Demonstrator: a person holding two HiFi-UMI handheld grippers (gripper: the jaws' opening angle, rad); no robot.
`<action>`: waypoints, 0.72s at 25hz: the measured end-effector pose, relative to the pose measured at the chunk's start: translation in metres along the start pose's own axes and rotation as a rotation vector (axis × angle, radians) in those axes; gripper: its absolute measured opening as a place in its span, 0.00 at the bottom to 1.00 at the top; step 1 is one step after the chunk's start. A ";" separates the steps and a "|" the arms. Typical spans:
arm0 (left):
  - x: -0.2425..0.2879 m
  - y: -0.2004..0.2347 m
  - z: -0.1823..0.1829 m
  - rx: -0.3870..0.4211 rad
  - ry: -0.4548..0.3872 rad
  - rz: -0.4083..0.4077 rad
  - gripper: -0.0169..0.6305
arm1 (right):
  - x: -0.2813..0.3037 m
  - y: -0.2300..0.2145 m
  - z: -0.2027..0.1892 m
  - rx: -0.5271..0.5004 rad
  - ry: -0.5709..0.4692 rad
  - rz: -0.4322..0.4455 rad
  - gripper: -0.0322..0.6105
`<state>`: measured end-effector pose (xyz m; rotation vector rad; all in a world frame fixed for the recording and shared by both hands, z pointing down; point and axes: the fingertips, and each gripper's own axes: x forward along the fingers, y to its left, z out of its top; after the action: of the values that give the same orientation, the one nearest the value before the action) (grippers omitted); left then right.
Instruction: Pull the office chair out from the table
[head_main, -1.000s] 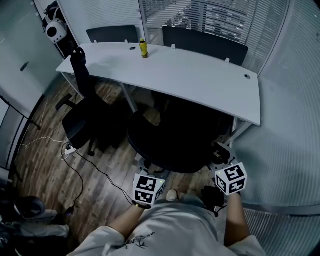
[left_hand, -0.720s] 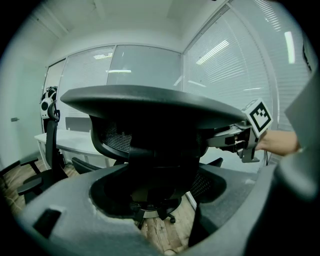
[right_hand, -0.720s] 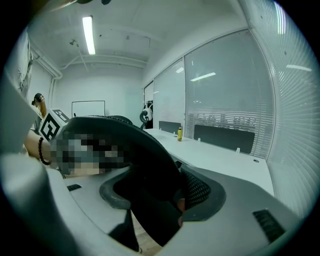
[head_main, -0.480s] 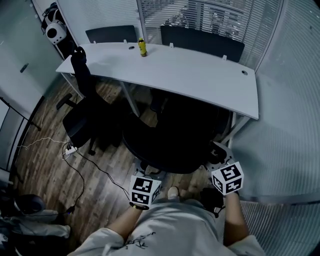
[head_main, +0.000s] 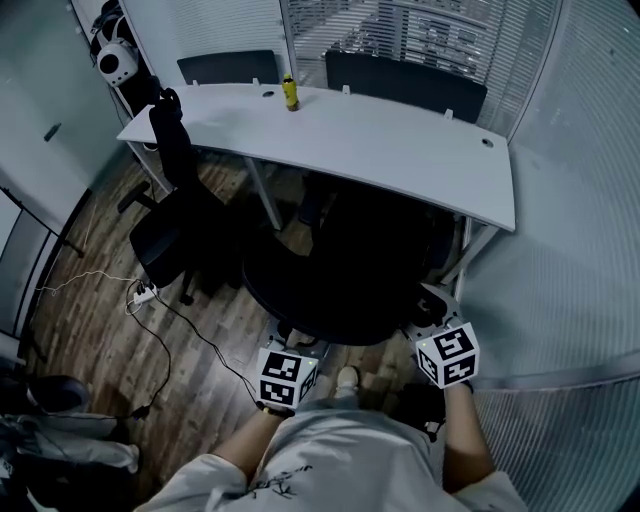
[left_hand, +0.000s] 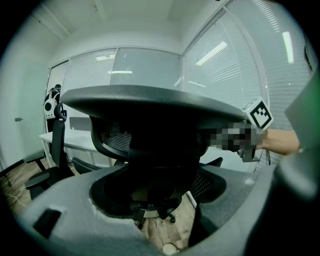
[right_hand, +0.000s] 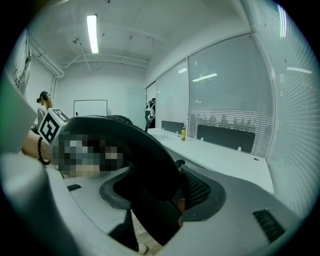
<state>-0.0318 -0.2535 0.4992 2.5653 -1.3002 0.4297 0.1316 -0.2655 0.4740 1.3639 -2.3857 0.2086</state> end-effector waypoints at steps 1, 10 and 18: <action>-0.005 -0.001 -0.002 0.000 0.001 0.000 0.53 | -0.003 0.004 -0.001 -0.001 0.001 0.001 0.41; -0.052 -0.002 -0.018 0.001 -0.009 0.005 0.53 | -0.023 0.049 -0.003 -0.014 -0.005 0.013 0.41; -0.087 -0.011 -0.034 -0.005 -0.020 0.018 0.53 | -0.043 0.080 -0.011 -0.028 -0.004 0.025 0.41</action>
<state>-0.0774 -0.1711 0.4982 2.5624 -1.3302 0.4054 0.0857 -0.1864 0.4720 1.3232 -2.4008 0.1788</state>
